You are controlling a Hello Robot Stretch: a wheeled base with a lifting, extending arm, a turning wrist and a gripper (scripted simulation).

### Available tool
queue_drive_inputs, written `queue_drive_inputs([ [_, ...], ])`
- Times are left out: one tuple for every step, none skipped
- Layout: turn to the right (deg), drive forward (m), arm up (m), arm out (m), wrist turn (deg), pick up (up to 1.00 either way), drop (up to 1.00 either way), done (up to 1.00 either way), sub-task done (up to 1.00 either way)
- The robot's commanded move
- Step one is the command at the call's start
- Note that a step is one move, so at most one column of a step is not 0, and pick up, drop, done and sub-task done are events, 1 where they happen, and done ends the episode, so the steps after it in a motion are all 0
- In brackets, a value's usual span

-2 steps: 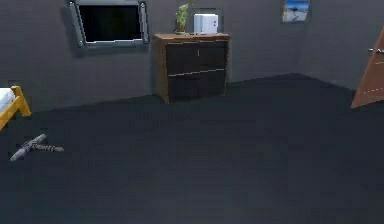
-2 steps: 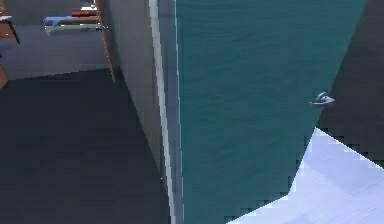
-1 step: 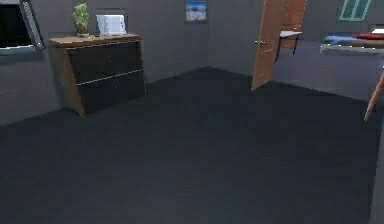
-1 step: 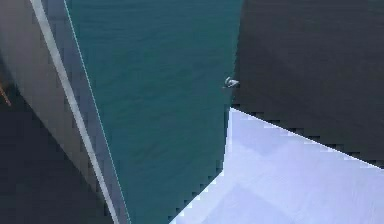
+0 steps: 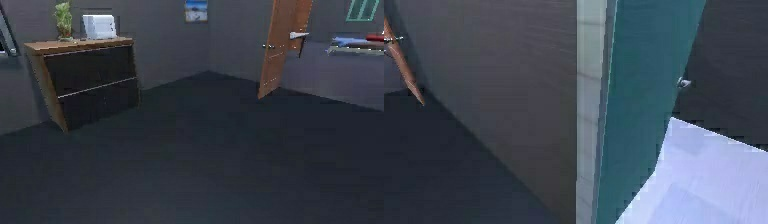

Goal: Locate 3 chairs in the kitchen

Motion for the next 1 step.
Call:
queue_drive_inputs([
  [30.0,0.0,0.0,0.0,0.0,0.0,0.0,0.0,0.0],
])
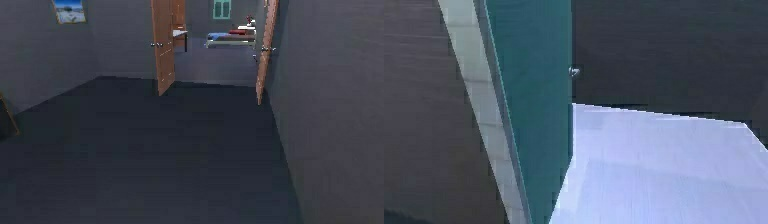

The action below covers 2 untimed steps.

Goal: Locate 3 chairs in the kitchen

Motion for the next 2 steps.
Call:
queue_drive_inputs([
  [0.0,1.0,0.0,0.0,0.0,0.0,0.0,0.0,0.0],
  [3.0,0.0,0.0,0.0,0.0,0.0,0.0,0.0,0.0],
])
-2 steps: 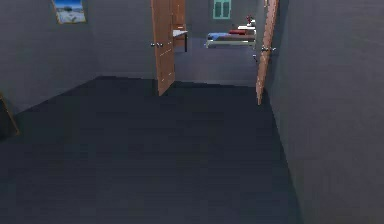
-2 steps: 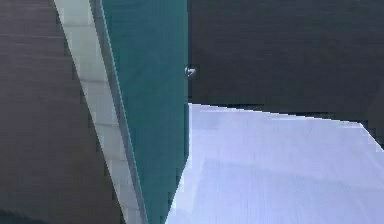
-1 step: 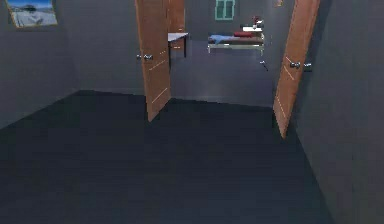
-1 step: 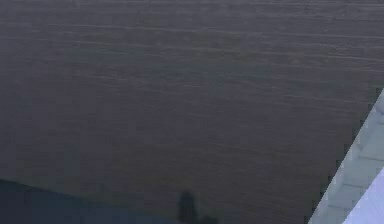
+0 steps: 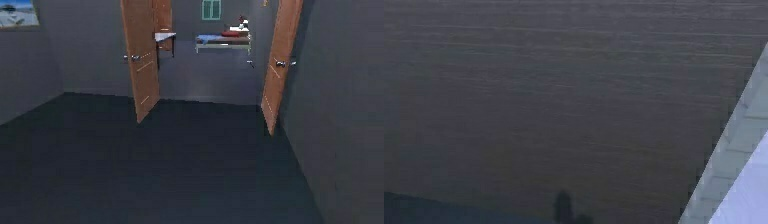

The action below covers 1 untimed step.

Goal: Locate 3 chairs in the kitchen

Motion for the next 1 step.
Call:
queue_drive_inputs([
  [0.0,1.0,0.0,0.0,0.0,0.0,0.0,0.0,0.0],
])
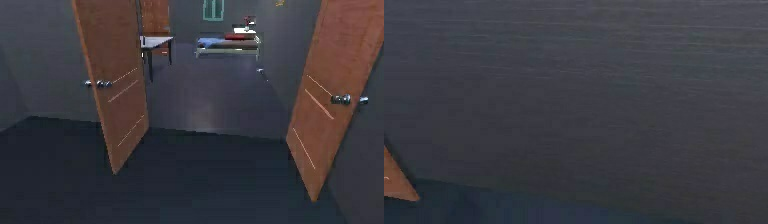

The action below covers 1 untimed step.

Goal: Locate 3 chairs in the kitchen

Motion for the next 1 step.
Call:
queue_drive_inputs([
  [0.0,1.0,0.0,0.0,0.0,0.0,0.0,0.0,0.0],
])
